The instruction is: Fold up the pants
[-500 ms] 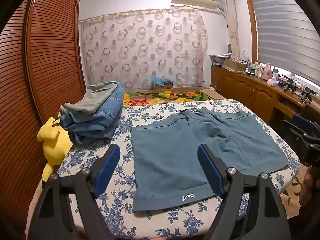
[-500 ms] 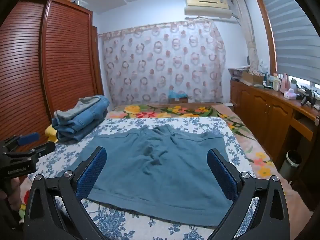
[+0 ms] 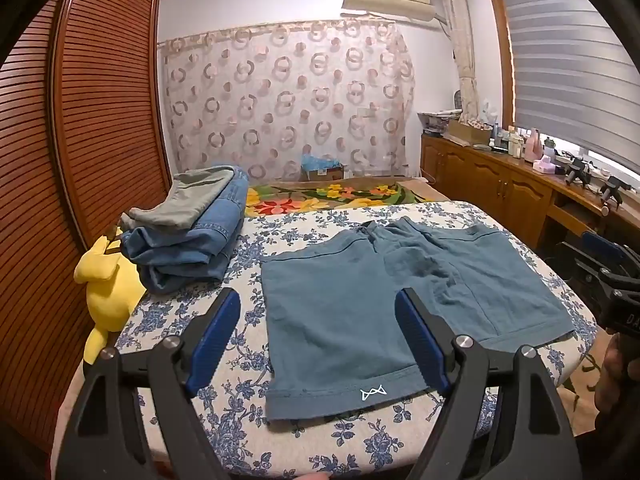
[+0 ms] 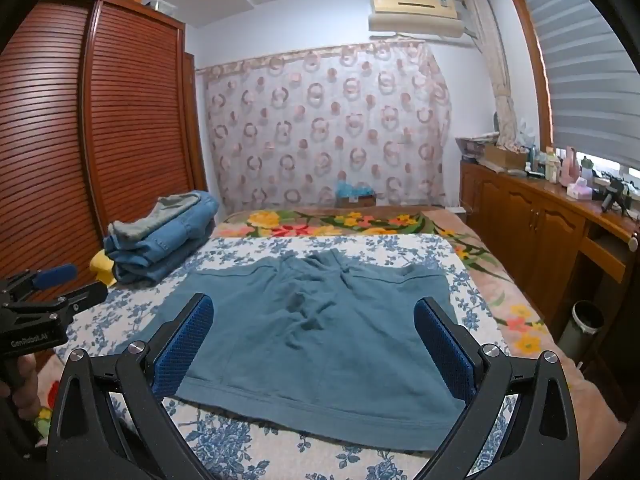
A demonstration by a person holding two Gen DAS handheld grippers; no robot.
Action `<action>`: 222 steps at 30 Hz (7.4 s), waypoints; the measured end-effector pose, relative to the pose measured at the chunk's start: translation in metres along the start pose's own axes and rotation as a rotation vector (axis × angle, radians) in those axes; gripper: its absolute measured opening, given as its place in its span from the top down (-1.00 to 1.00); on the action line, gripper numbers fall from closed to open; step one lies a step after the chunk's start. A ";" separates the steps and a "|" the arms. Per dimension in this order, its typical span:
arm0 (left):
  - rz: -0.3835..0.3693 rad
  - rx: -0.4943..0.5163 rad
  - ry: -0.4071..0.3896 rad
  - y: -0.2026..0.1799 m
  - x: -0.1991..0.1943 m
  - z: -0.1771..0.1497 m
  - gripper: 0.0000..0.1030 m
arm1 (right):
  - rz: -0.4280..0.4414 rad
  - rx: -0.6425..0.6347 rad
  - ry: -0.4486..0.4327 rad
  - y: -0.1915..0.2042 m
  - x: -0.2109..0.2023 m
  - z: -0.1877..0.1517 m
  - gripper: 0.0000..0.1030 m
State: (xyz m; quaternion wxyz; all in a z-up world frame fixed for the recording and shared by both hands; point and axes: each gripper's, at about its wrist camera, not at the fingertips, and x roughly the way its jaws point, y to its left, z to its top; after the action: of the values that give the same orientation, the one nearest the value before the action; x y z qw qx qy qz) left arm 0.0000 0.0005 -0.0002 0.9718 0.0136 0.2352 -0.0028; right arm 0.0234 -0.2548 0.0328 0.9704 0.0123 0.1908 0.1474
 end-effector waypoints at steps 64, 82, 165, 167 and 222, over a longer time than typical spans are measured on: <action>0.000 0.002 -0.006 0.000 -0.001 0.000 -0.56 | 0.001 0.003 -0.009 -0.001 -0.003 0.000 -0.99; -0.010 0.006 0.012 -0.014 -0.015 0.011 -0.56 | 0.002 0.008 -0.001 -0.002 -0.003 0.000 -0.99; -0.411 0.219 0.403 -0.089 0.221 0.035 -0.56 | -0.026 -0.024 0.550 -0.179 0.224 0.015 0.94; -0.411 0.219 0.413 -0.088 0.222 0.033 -0.56 | -0.057 -0.036 0.517 -0.181 0.217 0.020 0.96; -0.230 0.040 0.338 0.023 0.091 -0.025 -0.69 | 0.014 -0.006 0.299 -0.067 0.067 -0.019 -0.07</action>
State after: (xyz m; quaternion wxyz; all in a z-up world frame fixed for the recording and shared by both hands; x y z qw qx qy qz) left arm 0.0698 0.0244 -0.0636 0.9112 0.0061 0.3951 -0.1163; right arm 0.0944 -0.2999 -0.0151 0.9303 -0.0116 0.3324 0.1547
